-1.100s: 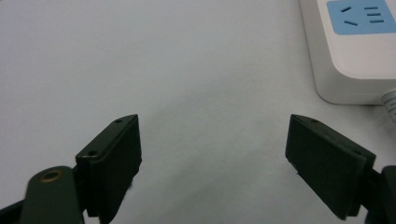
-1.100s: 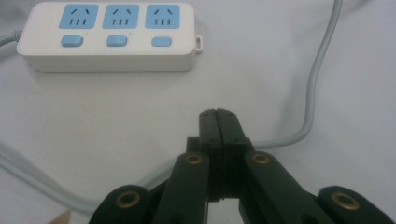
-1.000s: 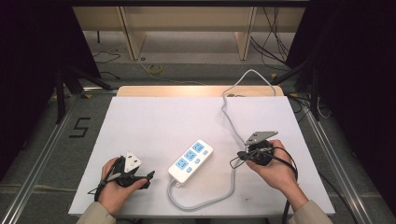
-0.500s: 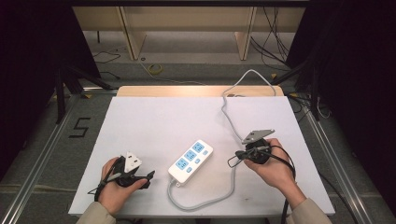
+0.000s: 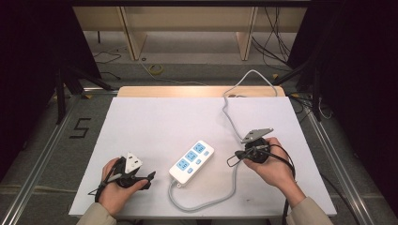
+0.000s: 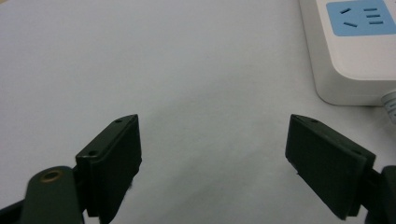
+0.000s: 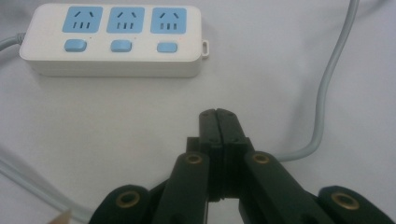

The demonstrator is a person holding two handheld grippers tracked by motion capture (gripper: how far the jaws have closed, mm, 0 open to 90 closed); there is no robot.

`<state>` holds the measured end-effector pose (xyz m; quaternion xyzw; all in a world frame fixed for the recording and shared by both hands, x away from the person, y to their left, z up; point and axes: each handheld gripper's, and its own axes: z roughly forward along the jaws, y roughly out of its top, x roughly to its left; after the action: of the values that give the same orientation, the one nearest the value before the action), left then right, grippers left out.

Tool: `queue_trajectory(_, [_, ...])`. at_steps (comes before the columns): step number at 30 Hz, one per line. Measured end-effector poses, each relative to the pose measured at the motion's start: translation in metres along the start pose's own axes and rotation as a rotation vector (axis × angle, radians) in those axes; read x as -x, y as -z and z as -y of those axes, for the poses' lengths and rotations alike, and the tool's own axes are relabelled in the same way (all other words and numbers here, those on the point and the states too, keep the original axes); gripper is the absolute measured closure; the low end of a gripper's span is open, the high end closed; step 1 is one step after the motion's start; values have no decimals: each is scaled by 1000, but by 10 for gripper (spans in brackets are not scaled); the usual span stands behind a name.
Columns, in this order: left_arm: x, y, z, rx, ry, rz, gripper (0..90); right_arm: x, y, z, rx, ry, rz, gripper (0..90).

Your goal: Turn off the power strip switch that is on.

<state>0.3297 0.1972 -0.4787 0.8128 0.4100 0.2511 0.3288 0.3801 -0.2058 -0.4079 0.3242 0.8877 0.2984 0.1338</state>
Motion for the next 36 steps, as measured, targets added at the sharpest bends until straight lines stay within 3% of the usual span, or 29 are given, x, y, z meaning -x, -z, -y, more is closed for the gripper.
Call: queue_trajectory(36, [0,-1,0,-1,-2,4,180,-3,-9,-15,-17,19,-20,900])
